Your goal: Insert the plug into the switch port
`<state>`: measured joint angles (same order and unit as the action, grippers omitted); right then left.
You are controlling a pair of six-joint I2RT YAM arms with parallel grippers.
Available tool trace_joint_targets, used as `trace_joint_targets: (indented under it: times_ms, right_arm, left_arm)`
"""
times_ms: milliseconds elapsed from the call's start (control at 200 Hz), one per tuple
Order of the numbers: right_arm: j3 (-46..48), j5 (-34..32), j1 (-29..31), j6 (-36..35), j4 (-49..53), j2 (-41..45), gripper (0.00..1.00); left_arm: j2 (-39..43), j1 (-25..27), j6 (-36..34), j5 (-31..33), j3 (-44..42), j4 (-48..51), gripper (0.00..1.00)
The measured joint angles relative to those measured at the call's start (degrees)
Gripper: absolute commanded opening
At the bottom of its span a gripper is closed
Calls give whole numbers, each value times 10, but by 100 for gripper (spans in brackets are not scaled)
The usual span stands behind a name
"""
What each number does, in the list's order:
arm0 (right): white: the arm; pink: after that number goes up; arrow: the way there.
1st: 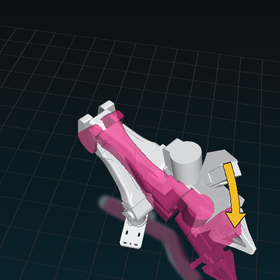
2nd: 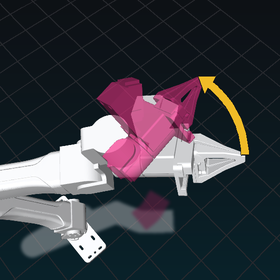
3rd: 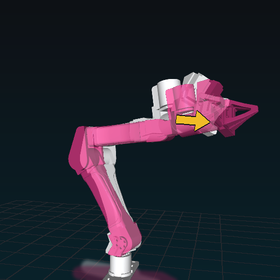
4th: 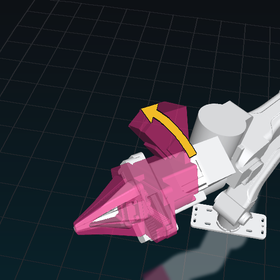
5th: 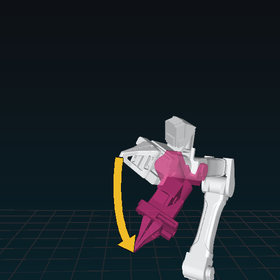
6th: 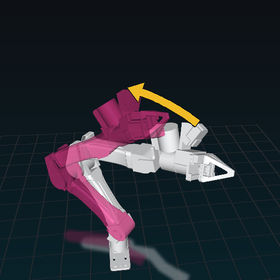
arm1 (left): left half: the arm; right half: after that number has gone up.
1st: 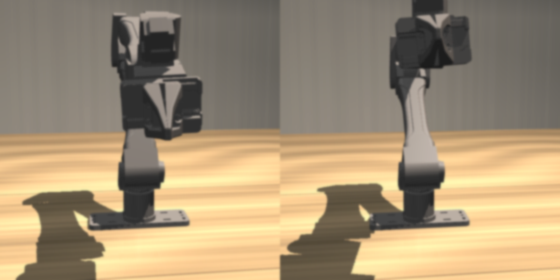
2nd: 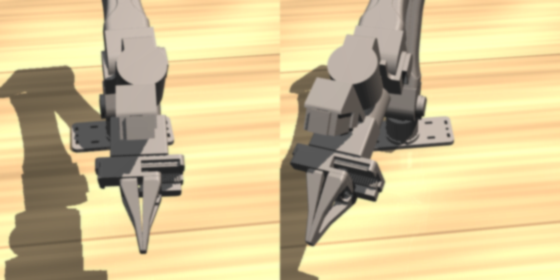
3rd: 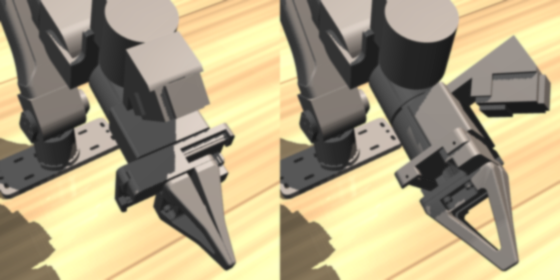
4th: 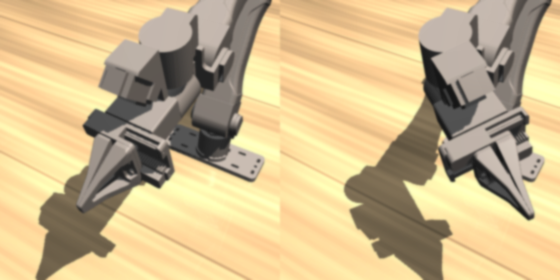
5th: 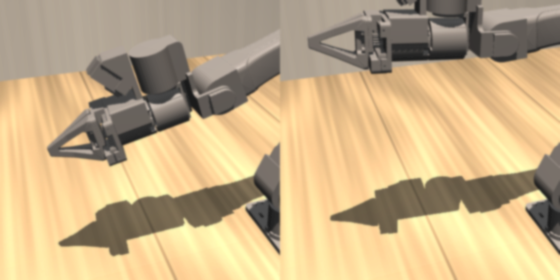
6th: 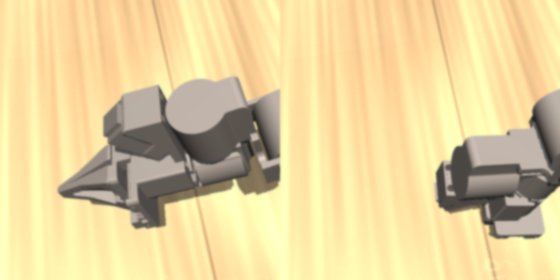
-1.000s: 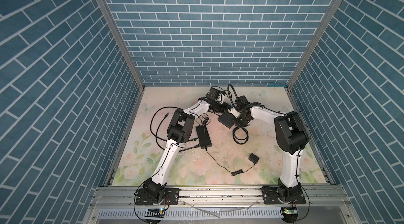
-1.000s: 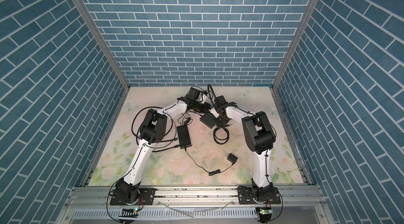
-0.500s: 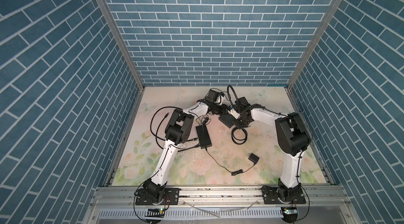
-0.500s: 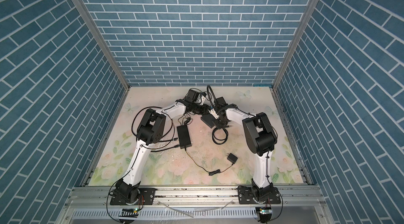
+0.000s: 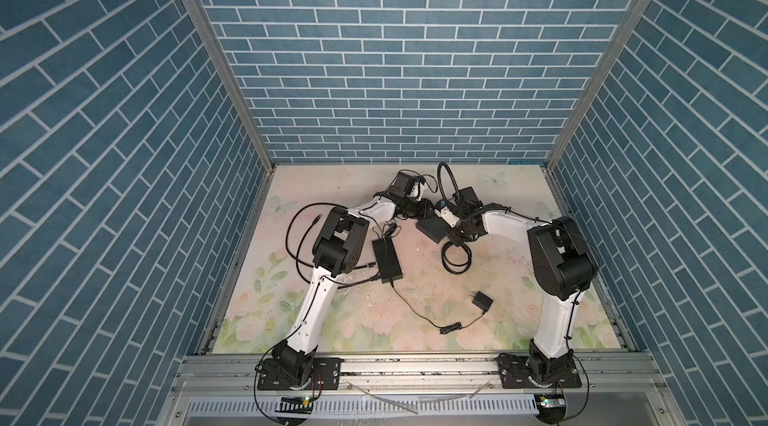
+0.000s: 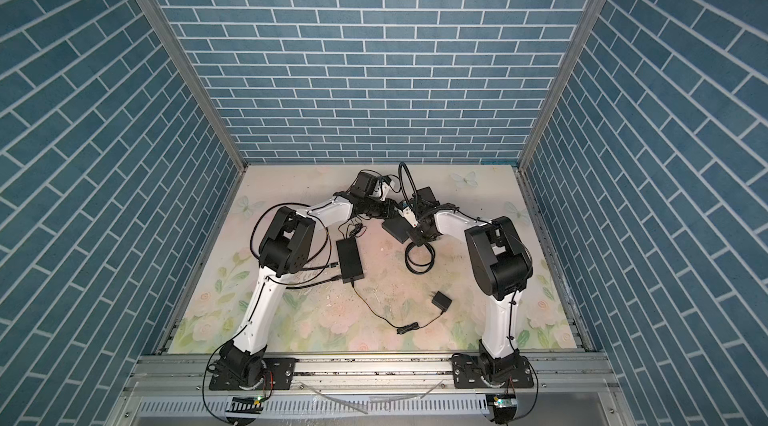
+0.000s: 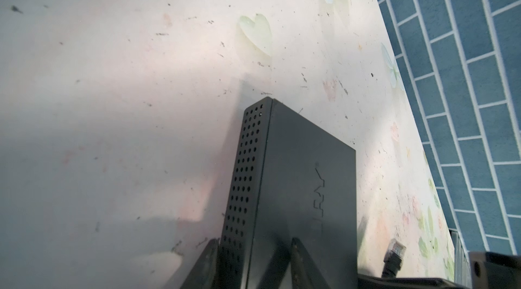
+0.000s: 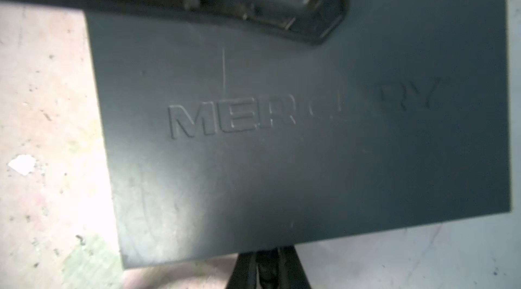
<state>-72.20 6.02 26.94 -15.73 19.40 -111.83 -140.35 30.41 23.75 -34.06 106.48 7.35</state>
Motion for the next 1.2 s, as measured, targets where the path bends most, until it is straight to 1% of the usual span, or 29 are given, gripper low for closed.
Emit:
trace_joint_targets:
  times_ms: [85, 185, 300, 410, 520, 565, 600, 605, 610, 615, 620, 630, 715, 750, 770, 815, 855, 880, 895, 970, 1100, 1160, 1200]
  right_arm:
    - [0, 1, 0, -2, -3, 0, 11]
    - [10, 7, -1, -2, -21, 1, 22]
    - [28, 15, 1, -9, -61, 7, 32]
    - [52, 14, 3, -12, -92, 33, 38]
    - [77, 12, 2, -13, -128, 73, 43]
    - [85, 12, 1, -13, -142, 93, 45]
    - [91, 12, 0, -13, -149, 110, 47]
    - [92, 11, 0, -13, -150, 112, 47]
    - [93, 11, 0, -12, -151, 115, 47]
    - [94, 11, 0, -13, -152, 117, 47]
    - [95, 11, -1, -13, -153, 120, 47]
    - [96, 11, -1, -13, -154, 124, 48]
    - [113, 8, -5, -12, -162, 163, 51]
    - [121, 3, -7, -12, -164, 177, 54]
    - [127, -2, -10, -10, -165, 186, 60]
    - [137, -14, -15, 1, -168, 203, 71]
    - [149, -33, -21, 14, -176, 216, 84]
    - [157, -49, -26, 21, -181, 226, 96]
    - [163, -58, -29, 30, -185, 232, 99]
    - [196, -114, -46, 61, -201, 264, 99]
    - [267, -202, -81, 111, -219, 343, 99]
    - [299, -238, -96, 128, -227, 382, 99]
    - [317, -257, -104, 138, -230, 404, 99]
  left_arm:
    - [0, 0, 2, 4, 0, -2, 41]
    - [1, 0, -5, 15, 5, 9, 43]
    - [0, 1, -32, 40, 42, 75, 47]
    - [-13, 1, -52, 52, 95, 143, 49]
    - [-19, -5, -59, 46, 132, 177, 53]
    - [-19, -8, -60, 40, 144, 182, 59]
    - [-17, -11, -64, 35, 151, 181, 76]
    - [-17, -11, -67, 35, 152, 181, 77]
    - [-16, -12, -68, 35, 152, 181, 82]
    - [-16, -12, -66, 33, 152, 181, 90]
    - [-16, -13, -64, 33, 152, 181, 95]
    - [-14, -14, -64, 31, 153, 181, 98]
    - [3, -28, -68, 25, 151, 185, 100]
    - [15, -34, -69, 25, 146, 185, 100]
    - [23, -38, -70, 25, 142, 185, 100]
    - [50, -46, -75, 29, 123, 184, 100]
    - [85, -53, -82, 38, 92, 181, 100]
    - [111, -57, -87, 47, 70, 181, 100]
    - [123, -59, -90, 53, 58, 178, 100]
    - [222, -67, -110, 108, -39, 157, 100]
    - [418, -70, -157, 252, -236, 97, 100]
    - [494, -80, -181, 287, -322, 61, 100]
    - [541, -98, -192, 303, -379, 40, 100]
